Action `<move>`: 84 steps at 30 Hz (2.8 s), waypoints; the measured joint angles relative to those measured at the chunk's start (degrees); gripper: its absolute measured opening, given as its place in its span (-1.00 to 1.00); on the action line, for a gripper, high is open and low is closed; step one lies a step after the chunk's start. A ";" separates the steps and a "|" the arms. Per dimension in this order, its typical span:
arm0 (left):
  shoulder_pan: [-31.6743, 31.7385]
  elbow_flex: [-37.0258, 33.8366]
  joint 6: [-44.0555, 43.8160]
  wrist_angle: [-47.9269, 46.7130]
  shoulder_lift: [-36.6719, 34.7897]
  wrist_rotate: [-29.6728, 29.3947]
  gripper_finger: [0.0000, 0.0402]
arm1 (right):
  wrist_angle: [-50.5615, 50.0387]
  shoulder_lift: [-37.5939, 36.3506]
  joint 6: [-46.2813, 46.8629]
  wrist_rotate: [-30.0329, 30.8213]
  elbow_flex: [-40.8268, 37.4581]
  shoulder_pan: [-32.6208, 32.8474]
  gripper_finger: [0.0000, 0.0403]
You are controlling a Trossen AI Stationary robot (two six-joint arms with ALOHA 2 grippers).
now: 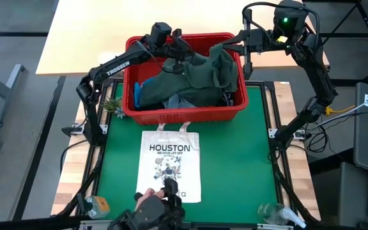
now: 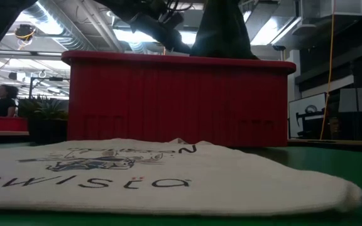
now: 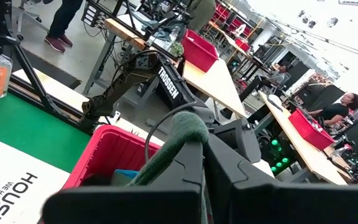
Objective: Fold Laundry from Bin
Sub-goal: Fold the green t-shirt
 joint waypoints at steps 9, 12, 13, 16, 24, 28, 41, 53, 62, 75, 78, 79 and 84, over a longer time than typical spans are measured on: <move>-1.21 0.00 0.06 0.01 0.00 -6.62 -0.44 | -0.01 0.00 0.00 -0.02 0.00 0.00 -0.99; -1.44 0.00 0.06 -0.29 0.00 -6.74 -0.34 | -0.01 0.02 0.00 -0.02 0.00 0.00 -0.99; -1.46 0.00 0.06 -0.42 0.00 -6.76 -0.32 | -0.01 0.02 0.00 -0.02 0.00 0.00 -0.99; -1.54 0.00 0.11 -1.02 0.00 -6.54 -0.30 | -0.01 0.02 0.00 -0.02 0.00 0.00 -0.99; -1.68 0.00 1.53 -2.45 0.21 -3.15 -0.30 | -0.01 0.02 0.00 -0.04 0.00 0.00 -0.99; -2.01 0.00 1.65 -2.31 1.86 -2.32 -0.30 | -0.01 0.02 0.00 -0.04 0.00 0.00 -0.99; -3.96 -0.09 5.98 1.97 4.30 -11.83 -0.71 | -0.05 0.02 0.00 -0.04 -0.02 0.00 -0.99; -4.10 2.68 5.55 -1.09 0.77 -13.55 -0.99 | -2.54 -1.99 -1.22 3.90 -0.07 0.00 -0.99; -4.46 2.99 5.48 -10.90 -9.22 -15.78 -1.00 | -5.99 -7.06 -1.79 8.90 -0.04 0.00 -0.99; -17.71 2.99 -8.27 -30.11 -24.23 -17.79 -1.00 | -15.04 -12.06 10.83 0.52 0.02 4.03 -0.99; -23.87 2.99 -13.47 -33.87 -26.33 -21.41 -1.00 | -18.14 -12.37 10.95 4.94 0.02 10.73 -0.99; -25.94 2.99 -15.22 -35.17 -26.76 -22.80 -1.00 | -18.76 -12.37 10.95 6.88 0.02 13.69 -0.99; -37.55 2.99 -22.59 -39.22 -27.54 -28.69 -1.00 | -22.72 -11.34 11.78 22.41 -0.01 30.61 -0.99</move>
